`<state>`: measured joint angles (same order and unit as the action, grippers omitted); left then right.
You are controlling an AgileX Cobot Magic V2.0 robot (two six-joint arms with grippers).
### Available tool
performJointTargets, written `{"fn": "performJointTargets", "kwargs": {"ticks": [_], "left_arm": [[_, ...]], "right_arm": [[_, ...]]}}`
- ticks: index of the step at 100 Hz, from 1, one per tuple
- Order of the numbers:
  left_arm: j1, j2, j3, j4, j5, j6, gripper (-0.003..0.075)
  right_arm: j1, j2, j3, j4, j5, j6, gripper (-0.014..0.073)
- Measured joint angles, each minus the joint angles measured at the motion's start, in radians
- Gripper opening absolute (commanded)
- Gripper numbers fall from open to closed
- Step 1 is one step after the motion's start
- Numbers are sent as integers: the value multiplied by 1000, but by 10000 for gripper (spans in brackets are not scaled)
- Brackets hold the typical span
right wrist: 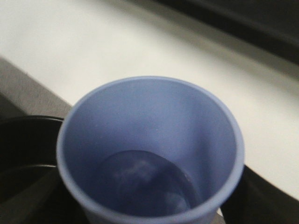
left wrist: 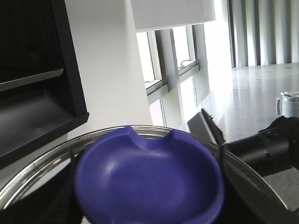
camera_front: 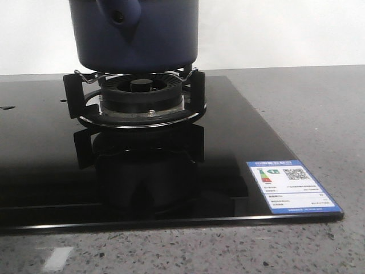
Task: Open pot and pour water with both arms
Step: 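Lift the cup with the right gripper and tilt it to pour water into the pot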
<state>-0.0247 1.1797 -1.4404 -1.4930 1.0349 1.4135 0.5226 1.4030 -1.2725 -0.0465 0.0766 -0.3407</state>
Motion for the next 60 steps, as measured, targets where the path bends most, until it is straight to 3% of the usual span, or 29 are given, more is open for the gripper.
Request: {"fn": "performJointTargets", "kwargs": {"ticks": [24, 60], "left_arm": [[0, -9, 0, 0, -11, -5, 243], [0, -9, 0, 7, -13, -5, 243]], "right_arm": [[67, 172, -188, -267, 132, -11, 298], [73, 240, -210, -727, 83, -15, 298]]}}
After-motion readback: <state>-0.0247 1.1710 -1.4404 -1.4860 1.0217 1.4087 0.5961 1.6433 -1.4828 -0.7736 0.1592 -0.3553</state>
